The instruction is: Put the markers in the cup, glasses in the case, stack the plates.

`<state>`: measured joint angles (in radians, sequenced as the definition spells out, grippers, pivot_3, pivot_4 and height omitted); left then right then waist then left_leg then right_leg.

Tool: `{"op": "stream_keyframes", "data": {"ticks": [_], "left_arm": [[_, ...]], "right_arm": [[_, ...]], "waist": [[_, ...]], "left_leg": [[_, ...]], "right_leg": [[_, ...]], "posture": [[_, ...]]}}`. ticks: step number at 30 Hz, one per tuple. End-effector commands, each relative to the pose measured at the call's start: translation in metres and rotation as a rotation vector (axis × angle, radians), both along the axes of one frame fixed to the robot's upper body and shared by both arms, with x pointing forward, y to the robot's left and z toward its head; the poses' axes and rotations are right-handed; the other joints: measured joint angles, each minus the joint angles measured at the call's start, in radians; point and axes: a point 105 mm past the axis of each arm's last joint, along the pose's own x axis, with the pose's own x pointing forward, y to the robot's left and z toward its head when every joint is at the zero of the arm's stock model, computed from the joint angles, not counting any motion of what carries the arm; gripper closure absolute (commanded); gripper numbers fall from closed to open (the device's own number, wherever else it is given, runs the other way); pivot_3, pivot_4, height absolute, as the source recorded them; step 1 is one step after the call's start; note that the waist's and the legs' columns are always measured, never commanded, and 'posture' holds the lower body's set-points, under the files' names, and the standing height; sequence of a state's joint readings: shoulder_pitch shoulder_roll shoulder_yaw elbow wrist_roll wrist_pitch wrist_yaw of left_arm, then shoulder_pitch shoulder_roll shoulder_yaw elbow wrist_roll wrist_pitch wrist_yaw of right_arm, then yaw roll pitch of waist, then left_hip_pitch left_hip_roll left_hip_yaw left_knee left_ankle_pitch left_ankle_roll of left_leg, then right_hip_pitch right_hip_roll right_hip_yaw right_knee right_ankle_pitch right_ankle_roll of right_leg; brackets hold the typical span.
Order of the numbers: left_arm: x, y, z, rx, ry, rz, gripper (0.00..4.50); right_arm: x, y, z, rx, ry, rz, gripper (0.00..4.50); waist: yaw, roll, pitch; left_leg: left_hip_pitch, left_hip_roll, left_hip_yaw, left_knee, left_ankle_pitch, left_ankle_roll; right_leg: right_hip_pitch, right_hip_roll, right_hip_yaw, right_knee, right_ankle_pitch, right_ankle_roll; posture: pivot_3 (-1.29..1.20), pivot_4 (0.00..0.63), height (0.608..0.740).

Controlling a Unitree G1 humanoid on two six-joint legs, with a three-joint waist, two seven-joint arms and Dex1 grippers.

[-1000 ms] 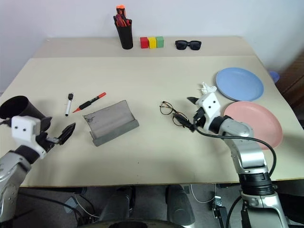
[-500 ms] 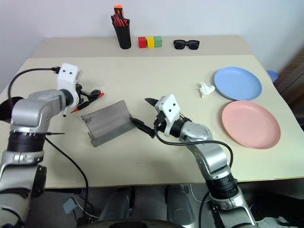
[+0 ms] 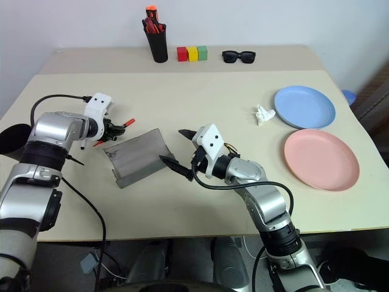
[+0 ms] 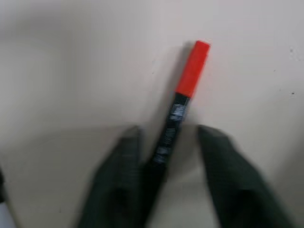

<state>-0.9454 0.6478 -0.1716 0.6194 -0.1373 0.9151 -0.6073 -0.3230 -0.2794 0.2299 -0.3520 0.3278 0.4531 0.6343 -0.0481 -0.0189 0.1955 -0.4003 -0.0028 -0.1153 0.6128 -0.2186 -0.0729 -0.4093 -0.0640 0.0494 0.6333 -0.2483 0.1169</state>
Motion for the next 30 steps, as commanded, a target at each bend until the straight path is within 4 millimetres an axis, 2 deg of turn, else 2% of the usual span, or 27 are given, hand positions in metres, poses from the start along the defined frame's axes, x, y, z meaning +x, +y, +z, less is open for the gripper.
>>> {"op": "stream_keyframes", "data": {"ticks": [1,3,5,8,10,11,13,15,19,26,30], "left_arm": [[0.01,0.002,0.021,-0.012,-0.113,0.019,4.43],[0.025,-0.007,0.082,-0.072,-0.511,-0.017,4.43],[0.021,-0.001,0.127,-0.086,-0.776,0.002,4.43],[-0.002,0.026,0.172,-0.108,-1.012,0.15,4.43],[-0.022,0.043,0.188,-0.072,-1.124,0.224,4.43],[-0.035,0.055,0.192,0.0,-1.167,0.276,4.43],[-0.066,0.077,0.196,0.095,-1.243,0.376,4.43],[-0.09,0.092,0.193,0.1,-1.277,0.456,4.43],[-0.124,0.107,0.165,0.17,-1.248,0.516,4.43],[-0.136,0.114,0.121,0.149,-1.14,0.575,4.43],[-0.135,0.114,0.106,0.128,-1.111,0.59,4.43]], "right_arm": [[-0.004,0.004,0.014,0.018,-0.058,0.027,0.0],[-0.003,0.005,0.015,0.013,-0.066,0.028,0.0],[-0.003,0.005,0.015,0.012,-0.07,0.029,0.0],[-0.003,0.006,0.015,0.009,-0.075,0.032,0.0],[-0.003,0.006,0.015,0.008,-0.076,0.033,0.0],[-0.003,0.007,0.015,0.009,-0.077,0.036,0.0],[-0.002,0.009,0.016,0.012,-0.079,0.046,0.0],[-0.002,0.011,0.017,0.017,-0.08,0.054,0.0],[0.0,0.015,0.018,0.022,-0.078,0.08,0.0],[0.002,0.021,0.02,0.024,-0.082,0.118,0.0],[0.003,0.023,0.02,0.026,-0.087,0.12,0.0]], "waist": [[0.003,0.0,0.0],[0.005,0.0,0.0],[0.009,-0.002,0.001],[0.005,-0.002,0.001],[0.002,-0.002,0.001],[0.0,-0.001,0.0],[-0.01,0.0,0.0],[-0.009,0.0,0.0],[0.003,-0.001,0.0],[0.012,-0.003,-0.001],[0.007,-0.003,-0.001]], "left_leg": [[0.0,0.0,0.0,0.0,0.0,0.0],[0.0,0.0,0.0,0.0,0.0,0.0],[-0.002,0.0,0.0,0.001,0.0,0.0],[-0.009,0.0,0.0,0.002,0.001,-0.003],[-0.009,0.0,0.001,0.001,0.001,-0.003],[-0.008,0.0,0.001,0.001,0.001,-0.003],[-0.007,0.0,0.002,-0.001,0.001,-0.002],[-0.007,0.0,0.002,0.0,0.001,-0.002],[-0.006,0.0,0.002,0.002,0.002,-0.003],[-0.001,0.0,0.001,0.003,0.002,-0.003],[0.0,0.0,0.001,0.001,0.002,-0.003]], "right_leg": [[0.0,0.0,0.0,0.0,0.0,0.0],[0.0,0.0,0.0,0.0,0.0,0.0],[-0.001,-0.001,0.0,0.0,0.0,0.0],[-0.008,-0.002,0.0,0.0,0.001,0.0],[-0.009,-0.002,0.001,0.0,0.001,0.001],[-0.009,-0.002,0.001,0.001,0.001,0.001],[-0.009,-0.002,0.002,0.002,0.001,0.0],[-0.01,-0.001,0.002,0.004,0.001,0.0],[-0.008,-0.001,0.002,0.005,0.001,0.0],[0.001,-0.001,0.001,-0.001,0.001,-0.001],[0.001,-0.001,0.001,-0.001,0.002,-0.001]], "posture": [[0.0,0.15,0.74],[0.0,0.15,0.74],[0.0,0.15,0.74],[0.0,0.15,0.74],[0.0,0.15,0.74],[0.0,0.15,0.74],[0.0,0.15,0.74],[0.0,0.15,0.74],[0.0,0.15,0.74],[0.0,0.15,0.74],[0.0,0.15,0.74]]}}
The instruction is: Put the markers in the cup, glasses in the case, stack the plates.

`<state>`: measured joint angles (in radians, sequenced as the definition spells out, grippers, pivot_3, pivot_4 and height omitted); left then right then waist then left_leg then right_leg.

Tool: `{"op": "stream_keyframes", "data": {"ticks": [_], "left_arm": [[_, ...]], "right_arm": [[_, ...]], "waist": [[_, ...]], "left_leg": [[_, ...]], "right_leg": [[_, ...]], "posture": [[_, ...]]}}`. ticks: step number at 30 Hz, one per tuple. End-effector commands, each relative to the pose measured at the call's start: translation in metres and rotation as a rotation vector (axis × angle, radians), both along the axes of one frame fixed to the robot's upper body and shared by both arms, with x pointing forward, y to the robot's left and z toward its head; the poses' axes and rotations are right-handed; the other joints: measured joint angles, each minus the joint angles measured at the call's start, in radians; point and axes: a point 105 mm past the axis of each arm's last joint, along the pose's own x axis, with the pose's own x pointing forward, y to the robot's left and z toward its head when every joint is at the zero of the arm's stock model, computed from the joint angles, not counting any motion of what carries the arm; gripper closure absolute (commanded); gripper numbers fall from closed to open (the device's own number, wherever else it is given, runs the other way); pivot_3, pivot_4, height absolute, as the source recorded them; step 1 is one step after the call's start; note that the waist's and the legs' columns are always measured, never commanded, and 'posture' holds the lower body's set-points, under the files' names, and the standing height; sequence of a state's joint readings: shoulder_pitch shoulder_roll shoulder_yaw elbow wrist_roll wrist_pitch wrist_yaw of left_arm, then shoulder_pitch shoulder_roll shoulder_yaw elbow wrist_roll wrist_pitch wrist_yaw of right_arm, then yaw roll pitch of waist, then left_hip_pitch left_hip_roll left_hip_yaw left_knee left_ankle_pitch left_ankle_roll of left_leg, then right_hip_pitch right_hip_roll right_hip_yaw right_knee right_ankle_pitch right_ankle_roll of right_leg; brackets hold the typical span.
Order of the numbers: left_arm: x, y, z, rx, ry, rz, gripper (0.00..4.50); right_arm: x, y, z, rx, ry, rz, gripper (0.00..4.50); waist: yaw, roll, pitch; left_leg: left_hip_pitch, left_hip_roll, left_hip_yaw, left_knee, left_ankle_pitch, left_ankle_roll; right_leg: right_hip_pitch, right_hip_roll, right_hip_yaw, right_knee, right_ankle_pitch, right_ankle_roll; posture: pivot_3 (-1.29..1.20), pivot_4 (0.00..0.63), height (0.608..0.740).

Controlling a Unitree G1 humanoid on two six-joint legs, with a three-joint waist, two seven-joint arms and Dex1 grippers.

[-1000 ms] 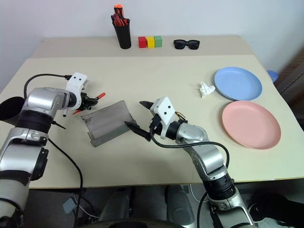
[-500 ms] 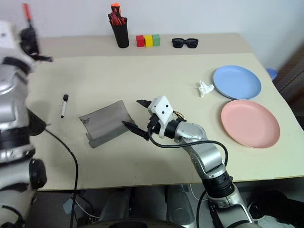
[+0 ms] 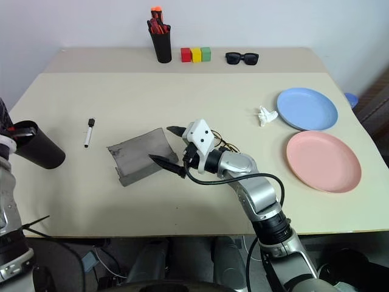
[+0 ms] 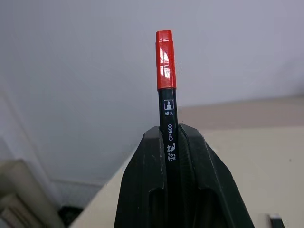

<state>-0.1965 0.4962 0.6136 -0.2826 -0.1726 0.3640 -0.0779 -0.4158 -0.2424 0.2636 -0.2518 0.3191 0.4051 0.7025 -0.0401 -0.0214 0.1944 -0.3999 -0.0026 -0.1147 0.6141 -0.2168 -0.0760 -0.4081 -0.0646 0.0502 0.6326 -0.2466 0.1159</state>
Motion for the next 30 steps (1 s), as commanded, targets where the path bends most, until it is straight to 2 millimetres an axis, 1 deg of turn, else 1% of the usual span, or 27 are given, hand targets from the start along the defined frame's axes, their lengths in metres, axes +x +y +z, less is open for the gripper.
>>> {"op": "stream_keyframes", "data": {"ticks": [1,2,4,5,8,11,13,16,18,19,21,22,23,24,25,26,27,29,30], "left_arm": [[-0.006,0.0,0.007,0.017,-0.049,0.019,4.43],[-0.005,0.0,0.004,0.015,-0.042,0.023,4.43],[-0.004,0.0,0.0,0.0,-0.038,0.034,3.63],[-0.003,0.0,-0.001,0.003,-0.035,0.039,3.39],[-0.002,0.0,0.005,-0.012,-0.069,0.046,1.98],[0.0,-0.001,0.013,-0.039,-0.115,0.034,1.98],[0.005,-0.01,0.028,-0.041,-0.165,-0.011,1.98],[0.022,-0.038,0.049,-0.046,-0.198,-0.136,1.98],[0.042,-0.064,0.056,-0.094,-0.161,-0.241,1.98],[0.056,-0.075,0.054,-0.122,-0.107,-0.257,1.71],[0.079,-0.091,0.041,-0.185,0.045,-0.279,1.1],[0.087,-0.093,0.033,-0.176,0.124,-0.257,0.56],[0.095,-0.093,0.023,-0.189,0.205,-0.224,0.15],[0.103,-0.086,0.005,-0.271,0.309,-0.178,0.07],[0.107,-0.083,-0.007,-0.334,0.382,-0.151,0.07],[0.11,-0.075,-0.019,-0.374,0.439,-0.104,0.07],[0.112,-0.068,-0.026,-0.409,0.471,-0.075,0.07],[0.115,-0.059,-0.034,-0.443,0.508,-0.033,0.07],[0.119,-0.058,-0.041,-0.468,0.54,-0.034,0.07]], "right_arm": [[-0.002,0.003,0.013,0.027,-0.054,0.019,0.0],[-0.002,0.003,0.013,0.027,-0.055,0.018,0.0],[-0.002,0.003,0.013,0.029,-0.055,0.012,0.0],[-0.002,0.002,0.013,0.029,-0.055,0.009,0.0],[-0.002,0.001,0.013,0.029,-0.054,0.004,0.0],[-0.002,0.0,0.013,0.029,-0.05,0.0,0.0],[-0.001,0.0,0.012,0.03,-0.047,-0.004,0.0],[-0.001,0.0,0.012,0.034,-0.04,-0.006,0.0],[0.0,0.001,0.012,0.038,-0.036,-0.007,0.0],[0.0,0.001,0.011,0.038,-0.036,-0.008,0.0],[0.001,0.002,0.011,0.039,-0.035,-0.01,0.0],[0.001,0.003,0.011,0.04,-0.035,-0.01,0.0],[0.001,0.004,0.011,0.04,-0.036,-0.012,0.0],[0.001,0.004,0.011,0.041,-0.038,-0.016,0.0],[0.001,0.005,0.011,0.042,-0.039,-0.018,0.0],[0.001,0.004,0.011,0.042,-0.041,-0.025,0.0],[0.002,0.002,0.011,0.043,-0.042,-0.031,0.0],[0.002,0.001,0.011,0.043,-0.041,-0.04,0.0],[0.001,0.001,0.011,0.044,-0.04,-0.044,0.0]], "waist": [[-0.001,0.0,0.0],[-0.002,0.0,0.0],[-0.002,0.0,0.0],[-0.002,0.0,0.0],[-0.003,0.0,0.0],[-0.002,0.0,0.0],[-0.002,0.0,0.0],[0.003,0.0,0.0],[0.005,0.0,0.0],[0.006,-0.001,0.0],[0.005,-0.001,0.0],[0.001,-0.001,0.0],[-0.006,0.0,0.0],[-0.011,0.0,0.0],[-0.017,0.0,0.0],[-0.024,0.0,0.0],[-0.03,0.0,0.0],[-0.033,0.0,0.0],[-0.031,0.0,0.0]], "left_leg": [[0.0,0.0,0.0,0.0,0.0,0.0],[0.0,0.0,0.0,0.0,0.0,0.0],[0.0,0.0,0.0,0.0,0.0,0.0],[0.0,0.0,0.0,0.0,0.0,0.0],[0.001,0.0,0.0,0.0,0.0,0.0],[0.001,0.0,0.0,0.0,0.0,0.0],[0.0,0.0,0.0,0.0,0.0,0.0],[0.0,0.0,0.0,0.0,0.0,0.0],[0.0,0.0,0.0,0.0,0.0,0.0],[0.0,0.0,0.0,0.001,0.0,0.0],[0.0,0.0,0.0,0.001,0.0,0.0],[0.001,0.0,0.0,0.001,0.0,0.0],[0.001,0.0,0.0,0.0,0.0,0.0],[0.002,0.0,0.0,0.0,0.0,0.0],[0.003,0.0,0.0,-0.001,0.0,0.0],[0.004,0.0,0.0,-0.002,0.0,0.0],[0.005,0.0,-0.001,-0.002,0.0,0.0],[0.005,0.001,-0.001,-0.003,0.0,0.0],[0.005,0.001,-0.001,-0.003,0.0,0.0]], "right_leg": [[0.0,0.0,0.0,0.0,0.0,0.0],[0.0,0.0,0.0,0.0,0.0,0.0],[0.0,0.0,0.0,0.0,0.0,0.0],[0.0,0.0,0.0,0.0,0.0,0.0],[0.0,0.0,0.0,0.0,0.0,0.0],[0.0,0.0,0.0,0.0,0.0,0.0],[0.0,0.0,0.0,0.0,0.0,0.0],[0.001,0.0,0.0,0.0,0.0,0.0],[0.001,0.0,0.0,0.0,0.0,0.0],[0.001,0.0,0.0,-0.001,0.0,0.0],[0.002,0.0,0.0,-0.001,0.0,0.001],[0.002,0.0,0.0,-0.001,0.0,0.001],[0.002,0.0,0.0,-0.001,0.0,0.001],[0.002,0.0,0.0,0.0,0.0,0.001],[0.002,0.001,0.0,0.0,0.0,0.001],[0.002,0.001,0.0,0.001,0.0,0.001],[0.001,0.002,0.0,0.002,0.0,0.001],[0.0,0.002,0.0,0.004,0.0,0.001],[0.0,0.002,0.0,0.004,0.0,0.001]], "posture": [[0.0,0.15,0.74],[0.0,0.15,0.74],[0.0,0.15,0.74],[0.0,0.15,0.74],[0.0,0.15,0.74],[0.0,0.15,0.74],[0.0,0.15,0.74],[0.0,0.15,0.74],[0.0,0.15,0.74],[0.0,0.15,0.74],[0.0,0.15,0.74],[0.0,0.15,0.74],[0.0,0.15,0.74],[0.0,0.15,0.74],[0.0,0.15,0.74],[0.0,0.15,0.74],[0.0,0.15,0.74],[0.0,0.15,0.74],[0.0,0.15,0.74]]}}
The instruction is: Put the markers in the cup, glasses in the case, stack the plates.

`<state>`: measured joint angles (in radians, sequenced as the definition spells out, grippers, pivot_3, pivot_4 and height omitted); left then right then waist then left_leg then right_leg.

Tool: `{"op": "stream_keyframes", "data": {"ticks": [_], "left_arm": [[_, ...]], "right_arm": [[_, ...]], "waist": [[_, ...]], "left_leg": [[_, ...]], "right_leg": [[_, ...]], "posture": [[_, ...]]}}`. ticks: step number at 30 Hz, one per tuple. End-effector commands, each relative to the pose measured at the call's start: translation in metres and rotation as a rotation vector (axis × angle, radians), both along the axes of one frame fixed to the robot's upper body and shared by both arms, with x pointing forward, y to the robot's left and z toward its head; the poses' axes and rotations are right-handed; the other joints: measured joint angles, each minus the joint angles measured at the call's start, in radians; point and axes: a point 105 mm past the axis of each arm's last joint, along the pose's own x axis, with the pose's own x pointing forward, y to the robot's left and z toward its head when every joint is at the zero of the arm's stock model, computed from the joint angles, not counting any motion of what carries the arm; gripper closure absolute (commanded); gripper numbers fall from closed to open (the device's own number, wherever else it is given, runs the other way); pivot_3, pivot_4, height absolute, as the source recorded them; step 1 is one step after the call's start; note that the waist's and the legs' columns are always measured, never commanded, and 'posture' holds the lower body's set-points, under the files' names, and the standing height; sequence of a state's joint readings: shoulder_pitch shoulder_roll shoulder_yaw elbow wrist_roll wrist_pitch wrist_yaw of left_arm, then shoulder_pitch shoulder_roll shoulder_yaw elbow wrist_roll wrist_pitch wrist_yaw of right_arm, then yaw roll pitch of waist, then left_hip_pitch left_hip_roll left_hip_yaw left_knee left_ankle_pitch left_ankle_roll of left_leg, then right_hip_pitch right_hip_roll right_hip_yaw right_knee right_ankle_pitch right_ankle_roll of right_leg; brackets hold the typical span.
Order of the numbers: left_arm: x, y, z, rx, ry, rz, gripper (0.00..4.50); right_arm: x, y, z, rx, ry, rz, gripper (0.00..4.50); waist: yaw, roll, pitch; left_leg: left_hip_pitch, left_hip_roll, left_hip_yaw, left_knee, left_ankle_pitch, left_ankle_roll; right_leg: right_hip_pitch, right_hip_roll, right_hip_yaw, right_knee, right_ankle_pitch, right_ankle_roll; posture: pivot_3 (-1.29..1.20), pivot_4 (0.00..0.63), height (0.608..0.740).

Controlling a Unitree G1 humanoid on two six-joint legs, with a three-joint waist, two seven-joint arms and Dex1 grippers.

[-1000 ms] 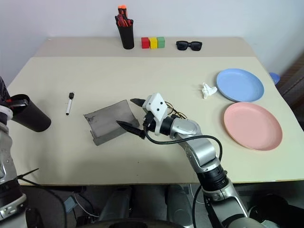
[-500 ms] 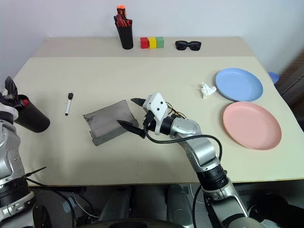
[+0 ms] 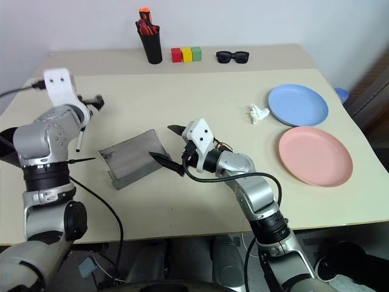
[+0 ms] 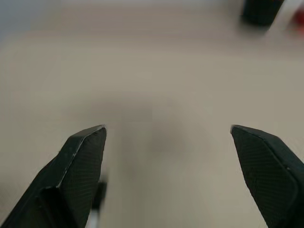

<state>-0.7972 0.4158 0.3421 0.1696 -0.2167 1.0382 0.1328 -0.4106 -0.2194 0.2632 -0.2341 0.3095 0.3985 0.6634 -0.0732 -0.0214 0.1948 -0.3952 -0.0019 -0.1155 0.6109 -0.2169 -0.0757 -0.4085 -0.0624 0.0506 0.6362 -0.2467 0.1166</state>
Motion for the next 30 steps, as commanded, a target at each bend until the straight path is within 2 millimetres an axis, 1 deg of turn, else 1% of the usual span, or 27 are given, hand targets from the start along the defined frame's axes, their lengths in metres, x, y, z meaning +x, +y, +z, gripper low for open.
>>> {"op": "stream_keyframes", "data": {"ticks": [1,3,5,8,9,11,14,15,16,17,18,19,20,21,23,24,25,27,28,30], "left_arm": [[0.005,0.022,-0.001,-0.04,0.048,0.073,0.07],[0.008,0.025,-0.01,-0.052,0.093,0.08,0.07],[0.009,0.036,-0.019,-0.047,0.135,0.123,0.07],[0.01,0.045,-0.024,-0.042,0.161,0.153,0.07],[0.01,0.045,-0.029,-0.063,0.176,0.146,0.3],[0.009,0.043,-0.037,-0.095,0.199,0.125,0.97],[0.008,0.041,-0.044,-0.124,0.214,0.117,2.45],[0.008,0.041,-0.045,-0.133,0.209,0.116,3.03],[0.009,0.04,-0.044,-0.138,0.204,0.116,3.48],[0.011,0.039,-0.039,-0.148,0.158,0.113,4.08],[0.013,0.038,-0.034,-0.154,0.125,0.112,4.45],[0.017,0.036,-0.017,-0.113,0.032,0.087,4.45],[0.022,0.031,0.004,-0.038,-0.069,0.036,4.45],[0.025,0.022,0.026,0.02,-0.171,-0.016,4.45],[0.023,0.005,0.06,0.068,-0.344,-0.094,4.45],[0.016,-0.003,0.084,0.112,-0.472,-0.138,4.45],[0.006,-0.006,0.102,0.165,-0.571,-0.153,4.45],[-0.019,-0.001,0.133,0.285,-0.739,-0.111,4.45],[-0.031,0.008,0.14,0.333,-0.779,-0.064,4.45],[-0.051,0.026,0.143,0.376,-0.813,0.021,4.45]], "right_arm": [[-0.004,-0.001,0.013,0.026,-0.053,-0.006,0.0],[-0.004,0.0,0.012,0.028,-0.051,-0.009,0.0],[-0.004,0.0,0.012,0.03,-0.051,-0.012,0.0],[-0.004,0.0,0.013,0.032,-0.053,-0.016,0.0],[-0.004,-0.001,0.013,0.033,-0.054,-0.019,0.0],[-0.003,-0.002,0.013,0.034,-0.054,-0.024,0.0],[-0.003,-0.002,0.013,0.034,-0.055,-0.025,0.0],[-0.003,-0.001,0.013,0.033,-0.056,-0.024,0.0],[-0.003,-0.001,0.013,0.033,-0.055,-0.021,0.0],[-0.003,-0.001,0.013,0.032,-0.054,-0.016,0.0],[-0.003,-0.001,0.013,0.032,-0.054,-0.013,0.0],[-0.004,0.0,0.013,0.031,-0.052,-0.007,0.0],[-0.004,0.0,0.013,0.031,-0.052,-0.003,0.0],[-0.004,0.0,0.013,0.031,-0.051,0.001,0.0],[-0.005,0.001,0.013,0.03,-0.049,0.007,0.0],[-0.005,0.001,0.013,0.03,-0.049,0.013,0.0],[-0.005,0.002,0.013,0.03,-0.049,0.018,0.0],[-0.006,0.003,0.013,0.03,-0.055,0.026,0.0],[-0.007,0.003,0.014,0.034,-0.058,0.029,0.0],[-0.008,0.003,0.02,0.07,-0.06,0.045,0.0]], "waist": [[0.005,0.0,0.0],[0.008,0.0,0.0],[0.013,0.0,0.0],[0.02,0.0,0.0],[0.021,0.0,0.0],[0.025,0.0,0.0],[0.027,0.0,0.0],[0.028,0.0,0.0],[0.027,0.0,0.0],[0.027,0.0,0.0],[0.028,0.0,0.0],[0.029,0.0,0.0],[0.029,0.0,0.0],[0.03,-0.001,0.001],[0.034,-0.001,0.001],[0.035,-0.001,0.001],[0.034,-0.001,0.001],[0.029,-0.001,0.001],[0.027,-0.001,0.0],[0.022,0.001,0.0]], "left_leg": [[0.0,0.0,0.0,0.0,0.0,0.0],[-0.001,0.0,0.0,0.0,0.0,0.0],[-0.002,-0.001,0.0,0.001,0.0,0.0],[-0.002,-0.001,0.0,0.001,0.0,0.0],[-0.002,-0.001,0.0,0.001,0.0,0.0],[-0.002,-0.001,0.0,0.0,0.0,0.0],[-0.002,-0.001,0.0,0.0,0.0,0.0],[-0.002,-0.001,0.0,0.0,0.0,0.0],[-0.002,-0.001,0.0,0.0,0.0,0.0],[-0.002,-0.001,0.0,0.0,0.0,0.0],[-0.002,-0.001,0.0,0.0,0.0,0.0],[-0.002,-0.001,0.0,0.0,0.0,0.0],[-0.002,-0.001,0.0,0.0,0.0,0.0],[-0.002,-0.001,0.0,0.0,0.0,-0.001],[-0.005,0.0,0.0,0.001,0.001,-0.002],[-0.007,0.0,0.0,0.001,0.001,-0.003],[-0.008,-0.001,0.0,0.001,0.001,-0.003],[-0.009,-0.001,0.0,0.001,0.001,-0.003],[-0.009,-0.001,0.001,0.001,0.001,-0.003],[-0.008,0.0,0.001,0.0,0.001,-0.003]], "right_leg": [[0.0,0.0,0.0,0.0,0.0,0.0],[0.0,0.0,0.0,0.0,0.0,0.0],[0.001,-0.001,0.0,-0.002,0.0,0.0],[0.001,-0.001,0.0,-0.002,0.0,0.0],[0.001,-0.001,0.0,-0.002,0.0,0.0],[0.001,-0.001,0.0,-0.002,0.0,0.0],[0.001,-0.001,0.0,-0.002,0.0,0.0],[0.001,-0.001,0.0,-0.002,0.0,0.0],[0.001,-0.001,0.0,-0.002,0.0,0.0],[0.001,-0.001,0.0,-0.002,0.0,0.0],[0.001,-0.001,0.0,-0.002,0.0,0.0],[0.001,-0.001,0.0,-0.002,0.0,0.0],[0.001,-0.001,0.0,-0.002,0.0,0.0],[0.001,-0.002,0.0,-0.002,0.0,0.0],[-0.001,-0.002,0.0,-0.003,0.0,0.0],[-0.002,-0.002,-0.001,-0.003,0.0,0.0],[-0.003,-0.002,-0.001,-0.003,0.0,0.0],[-0.004,-0.003,-0.001,-0.004,0.001,0.0],[-0.004,-0.003,0.0,-0.005,0.001,0.0],[-0.005,-0.002,0.0,-0.004,0.001,0.0]], "posture": [[0.0,0.15,0.74],[0.0,0.15,0.74],[0.0,0.15,0.74],[0.0,0.15,0.74],[0.0,0.15,0.74],[0.0,0.15,0.74],[0.0,0.15,0.74],[0.0,0.15,0.74],[0.0,0.15,0.74],[0.0,0.15,0.74],[0.0,0.15,0.74],[0.0,0.15,0.74],[0.0,0.15,0.74],[0.0,0.15,0.74],[0.0,0.15,0.74],[0.0,0.15,0.74],[0.0,0.15,0.74],[0.0,0.15,0.74],[0.0,0.15,0.74],[0.0,0.15,0.74]]}}
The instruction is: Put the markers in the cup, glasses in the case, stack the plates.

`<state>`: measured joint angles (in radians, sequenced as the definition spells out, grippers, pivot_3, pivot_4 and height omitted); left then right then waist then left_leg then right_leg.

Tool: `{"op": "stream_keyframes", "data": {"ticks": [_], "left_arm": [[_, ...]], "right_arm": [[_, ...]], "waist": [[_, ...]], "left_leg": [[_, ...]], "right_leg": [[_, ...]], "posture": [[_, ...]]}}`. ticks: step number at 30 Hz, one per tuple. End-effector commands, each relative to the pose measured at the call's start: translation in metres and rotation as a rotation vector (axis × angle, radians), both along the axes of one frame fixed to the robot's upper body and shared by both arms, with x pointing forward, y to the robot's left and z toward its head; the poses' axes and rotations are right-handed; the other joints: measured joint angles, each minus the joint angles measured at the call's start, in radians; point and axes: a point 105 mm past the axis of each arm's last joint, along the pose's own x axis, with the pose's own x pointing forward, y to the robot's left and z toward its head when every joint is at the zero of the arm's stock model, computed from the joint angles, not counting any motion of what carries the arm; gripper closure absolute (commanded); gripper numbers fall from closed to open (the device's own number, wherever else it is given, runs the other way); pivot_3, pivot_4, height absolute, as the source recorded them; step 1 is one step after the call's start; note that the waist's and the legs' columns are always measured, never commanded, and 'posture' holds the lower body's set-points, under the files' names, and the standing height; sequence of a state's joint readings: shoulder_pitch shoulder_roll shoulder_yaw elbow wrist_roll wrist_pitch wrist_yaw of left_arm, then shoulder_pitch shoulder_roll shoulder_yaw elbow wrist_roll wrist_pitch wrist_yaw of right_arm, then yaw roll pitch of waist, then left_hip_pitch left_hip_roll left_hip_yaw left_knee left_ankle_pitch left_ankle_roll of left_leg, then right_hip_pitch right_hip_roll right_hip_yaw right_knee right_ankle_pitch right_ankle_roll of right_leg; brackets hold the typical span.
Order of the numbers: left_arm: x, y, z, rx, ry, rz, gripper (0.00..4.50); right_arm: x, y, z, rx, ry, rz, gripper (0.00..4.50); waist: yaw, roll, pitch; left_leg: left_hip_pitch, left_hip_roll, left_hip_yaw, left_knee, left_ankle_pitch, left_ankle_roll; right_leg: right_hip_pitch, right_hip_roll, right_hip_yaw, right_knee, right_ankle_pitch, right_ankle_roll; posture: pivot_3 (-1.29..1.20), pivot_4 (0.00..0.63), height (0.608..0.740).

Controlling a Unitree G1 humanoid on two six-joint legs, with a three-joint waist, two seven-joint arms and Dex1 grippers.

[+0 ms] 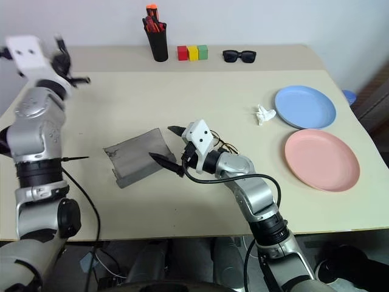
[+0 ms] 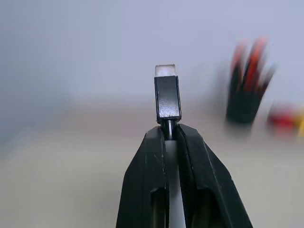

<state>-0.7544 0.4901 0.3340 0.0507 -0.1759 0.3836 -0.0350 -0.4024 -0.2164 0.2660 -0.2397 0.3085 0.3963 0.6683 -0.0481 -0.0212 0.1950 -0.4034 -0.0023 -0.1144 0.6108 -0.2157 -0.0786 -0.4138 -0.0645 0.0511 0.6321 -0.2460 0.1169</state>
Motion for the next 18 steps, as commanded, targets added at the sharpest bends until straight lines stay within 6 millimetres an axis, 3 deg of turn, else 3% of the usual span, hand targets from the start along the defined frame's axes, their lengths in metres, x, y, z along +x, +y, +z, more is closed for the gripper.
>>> {"op": "stream_keyframes", "data": {"ticks": [1,4,7,12,14,18], "left_arm": [[-0.042,0.035,0.021,0.051,-0.147,0.169,4.45],[-0.073,0.067,0.012,0.037,-0.172,0.27,4.45],[-0.093,0.091,-0.007,0.01,-0.125,0.346,4.45],[-0.103,0.093,-0.034,0.017,-0.042,0.367,4.45],[-0.102,0.088,-0.05,-0.005,0.004,0.35,4.45],[-0.099,0.084,-0.063,-0.034,0.036,0.342,4.45]], "right_arm": [[-0.009,0.001,0.025,0.102,-0.057,0.057,0.0],[-0.025,0.004,0.042,0.211,-0.039,0.165,0.0],[-0.028,0.009,0.039,0.196,-0.008,0.21,0.0],[-0.026,0.011,0.037,0.182,0.003,0.227,0.0],[-0.025,0.013,0.037,0.174,0.004,0.242,0.0],[-0.025,0.015,0.037,0.17,0.0,0.255,0.0]], "waist": [[-0.003,0.001,0.0],[-0.003,0.001,0.0],[0.001,0.0,0.0],[0.015,-0.001,-0.001],[0.014,-0.001,-0.001],[0.009,-0.001,-0.001]], "left_leg": [[0.001,0.0,0.0,0.0,0.0,0.0],[0.001,0.0,0.0,0.0,0.0,0.0],[0.0,0.0,0.0,0.001,0.0,0.0],[0.0,0.0,-0.001,0.003,0.0,0.0],[0.0,0.0,-0.001,0.004,0.0,0.0],[0.002,0.0,-0.001,0.003,0.0,0.0]], "right_leg": [[0.0,0.0,0.0,0.001,0.0,0.0],[0.0,0.001,0.0,0.001,0.0,0.0],[0.001,0.001,0.0,0.001,0.0,0.0],[0.004,0.0,-0.001,-0.002,0.0,0.0],[0.005,0.0,-0.001,-0.002,0.0,-0.001],[0.005,0.001,-0.001,0.0,0.0,-0.001]], "posture": [[0.0,0.15,0.74],[0.0,0.15,0.74],[0.0,0.15,0.74],[0.0,0.15,0.74],[0.0,0.15,0.74],[0.0,0.15,0.74]]}}
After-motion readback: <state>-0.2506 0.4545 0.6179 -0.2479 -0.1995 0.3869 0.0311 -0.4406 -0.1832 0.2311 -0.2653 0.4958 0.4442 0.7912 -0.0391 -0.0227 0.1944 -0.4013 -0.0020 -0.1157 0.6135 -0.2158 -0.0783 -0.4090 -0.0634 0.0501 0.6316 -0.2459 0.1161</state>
